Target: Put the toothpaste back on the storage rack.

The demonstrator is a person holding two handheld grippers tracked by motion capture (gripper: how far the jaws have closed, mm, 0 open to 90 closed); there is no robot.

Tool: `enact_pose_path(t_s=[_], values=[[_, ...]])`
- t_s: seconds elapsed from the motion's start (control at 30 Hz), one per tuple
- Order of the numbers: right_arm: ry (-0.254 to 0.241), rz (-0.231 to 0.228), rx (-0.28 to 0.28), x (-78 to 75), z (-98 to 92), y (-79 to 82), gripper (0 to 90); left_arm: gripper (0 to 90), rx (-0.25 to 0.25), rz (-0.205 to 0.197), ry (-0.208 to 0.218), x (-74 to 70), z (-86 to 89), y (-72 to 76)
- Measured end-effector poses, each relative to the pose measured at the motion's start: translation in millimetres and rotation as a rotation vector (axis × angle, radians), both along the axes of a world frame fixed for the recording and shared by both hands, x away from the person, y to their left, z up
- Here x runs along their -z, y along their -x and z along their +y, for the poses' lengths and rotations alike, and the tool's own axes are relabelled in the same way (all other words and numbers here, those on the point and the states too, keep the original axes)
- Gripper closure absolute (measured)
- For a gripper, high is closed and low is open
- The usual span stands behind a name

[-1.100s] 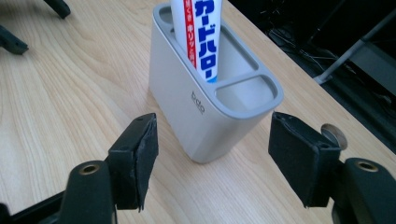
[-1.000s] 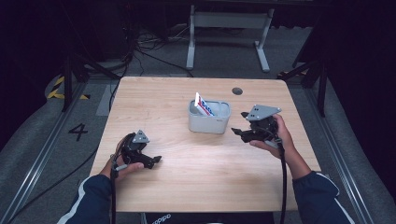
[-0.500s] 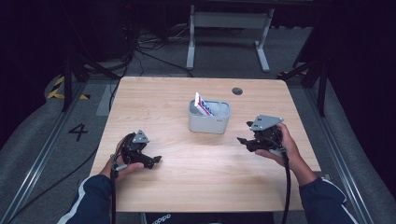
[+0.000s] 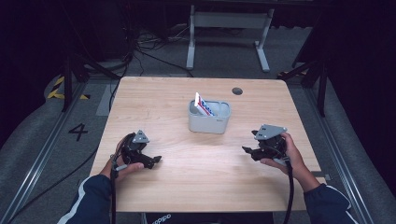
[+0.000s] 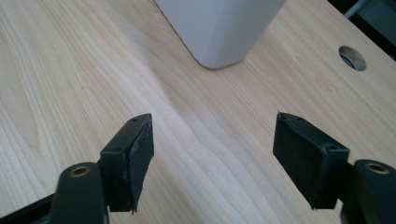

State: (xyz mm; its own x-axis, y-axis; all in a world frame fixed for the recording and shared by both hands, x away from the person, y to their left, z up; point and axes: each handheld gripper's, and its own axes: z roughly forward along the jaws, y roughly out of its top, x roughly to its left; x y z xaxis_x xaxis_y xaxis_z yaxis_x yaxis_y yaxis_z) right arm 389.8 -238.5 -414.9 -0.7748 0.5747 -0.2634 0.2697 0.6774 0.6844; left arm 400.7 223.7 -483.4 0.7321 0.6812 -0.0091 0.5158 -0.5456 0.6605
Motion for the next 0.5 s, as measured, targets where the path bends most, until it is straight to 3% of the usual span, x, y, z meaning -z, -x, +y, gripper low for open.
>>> enact_pose_path(t_s=[0.3,0.5], values=[[0.002,0.018,0.053,21.0,-19.0,7.4,25.3,0.1,-0.001,0.000,-0.001,-0.1,0.2,0.3],[-0.027,0.032,0.100,32.6,-41.0,13.3,23.3,0.1,-0.001,-0.001,-0.001,-0.1,0.2,0.2]])
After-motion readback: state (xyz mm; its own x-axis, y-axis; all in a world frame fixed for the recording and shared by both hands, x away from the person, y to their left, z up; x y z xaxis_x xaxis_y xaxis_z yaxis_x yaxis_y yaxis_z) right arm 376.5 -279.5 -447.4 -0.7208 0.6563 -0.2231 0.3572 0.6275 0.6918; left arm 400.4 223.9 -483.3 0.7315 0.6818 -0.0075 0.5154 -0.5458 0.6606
